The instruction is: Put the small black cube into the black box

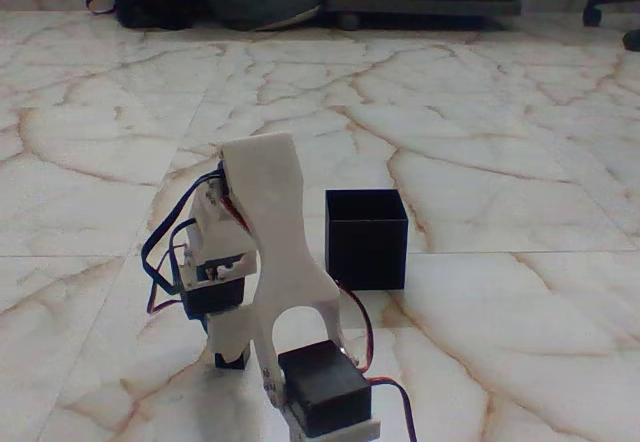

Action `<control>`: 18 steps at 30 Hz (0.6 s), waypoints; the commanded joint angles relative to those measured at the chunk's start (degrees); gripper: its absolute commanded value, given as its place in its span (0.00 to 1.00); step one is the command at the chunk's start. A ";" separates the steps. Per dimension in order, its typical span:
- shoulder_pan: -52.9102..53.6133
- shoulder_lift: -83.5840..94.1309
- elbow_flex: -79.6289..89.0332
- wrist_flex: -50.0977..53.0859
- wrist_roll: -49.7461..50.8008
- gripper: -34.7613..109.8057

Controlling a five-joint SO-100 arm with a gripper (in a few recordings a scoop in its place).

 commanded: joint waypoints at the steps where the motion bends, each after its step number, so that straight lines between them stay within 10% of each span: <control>1: 1.41 2.46 0.09 -1.14 -1.05 0.28; 18: 6.68 9.67 -0.79 -0.62 -3.60 0.24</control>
